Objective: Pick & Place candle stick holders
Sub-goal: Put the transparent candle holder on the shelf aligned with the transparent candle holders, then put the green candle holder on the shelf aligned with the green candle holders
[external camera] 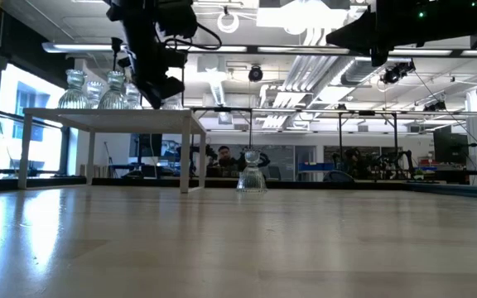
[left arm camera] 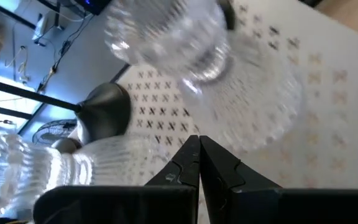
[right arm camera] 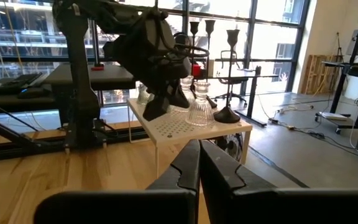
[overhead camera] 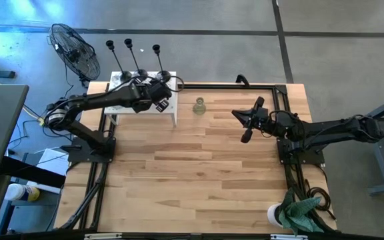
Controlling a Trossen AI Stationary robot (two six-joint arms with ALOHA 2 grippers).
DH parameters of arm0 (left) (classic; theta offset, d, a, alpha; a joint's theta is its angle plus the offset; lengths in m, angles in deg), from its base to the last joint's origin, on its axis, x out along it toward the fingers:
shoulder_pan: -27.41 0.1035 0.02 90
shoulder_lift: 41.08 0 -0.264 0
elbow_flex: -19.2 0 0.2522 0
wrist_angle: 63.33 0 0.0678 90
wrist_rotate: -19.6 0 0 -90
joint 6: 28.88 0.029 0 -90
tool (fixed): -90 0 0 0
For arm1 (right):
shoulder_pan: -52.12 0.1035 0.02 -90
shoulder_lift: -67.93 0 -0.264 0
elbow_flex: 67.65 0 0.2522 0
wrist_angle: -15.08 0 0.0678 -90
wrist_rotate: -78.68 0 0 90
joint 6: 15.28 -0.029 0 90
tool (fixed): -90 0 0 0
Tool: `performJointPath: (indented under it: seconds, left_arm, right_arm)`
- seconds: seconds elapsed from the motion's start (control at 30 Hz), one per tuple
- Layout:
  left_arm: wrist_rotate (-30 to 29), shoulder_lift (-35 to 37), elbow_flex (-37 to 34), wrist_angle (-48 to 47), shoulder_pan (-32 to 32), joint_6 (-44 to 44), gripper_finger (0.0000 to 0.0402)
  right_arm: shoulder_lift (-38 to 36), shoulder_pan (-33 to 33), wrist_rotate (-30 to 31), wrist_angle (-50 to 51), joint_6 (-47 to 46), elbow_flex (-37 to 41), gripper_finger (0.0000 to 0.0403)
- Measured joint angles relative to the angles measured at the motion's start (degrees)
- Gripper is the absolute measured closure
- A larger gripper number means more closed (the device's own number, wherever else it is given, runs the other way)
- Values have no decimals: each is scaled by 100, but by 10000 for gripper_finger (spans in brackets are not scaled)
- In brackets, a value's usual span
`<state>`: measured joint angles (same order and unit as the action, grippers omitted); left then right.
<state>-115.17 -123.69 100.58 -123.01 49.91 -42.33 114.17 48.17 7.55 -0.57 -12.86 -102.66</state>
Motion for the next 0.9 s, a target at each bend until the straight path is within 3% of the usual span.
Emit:
performJointPath:
  seconds: [0.27,0.43,0.53,0.7,0.9]
  left_arm:
    - [828,286,281,-751,-784,123,401]
    - [2010,373,297,282,-1743,357,401]
    - [2481,15,314,1224,-2080,574,401]
    - [3134,-708,539,1652,-1498,374,401]
    - [3323,-1512,1192,1566,-833,336,396]
  right_arm:
    - [0,-1,3,17,10,0,401]
    - [0,0,3,44,9,0,402]
    - [0,0,3,42,-2,0,401]
    - [31,0,-27,68,-92,0,401]
    - [199,-2,-11,63,-75,-3,401]
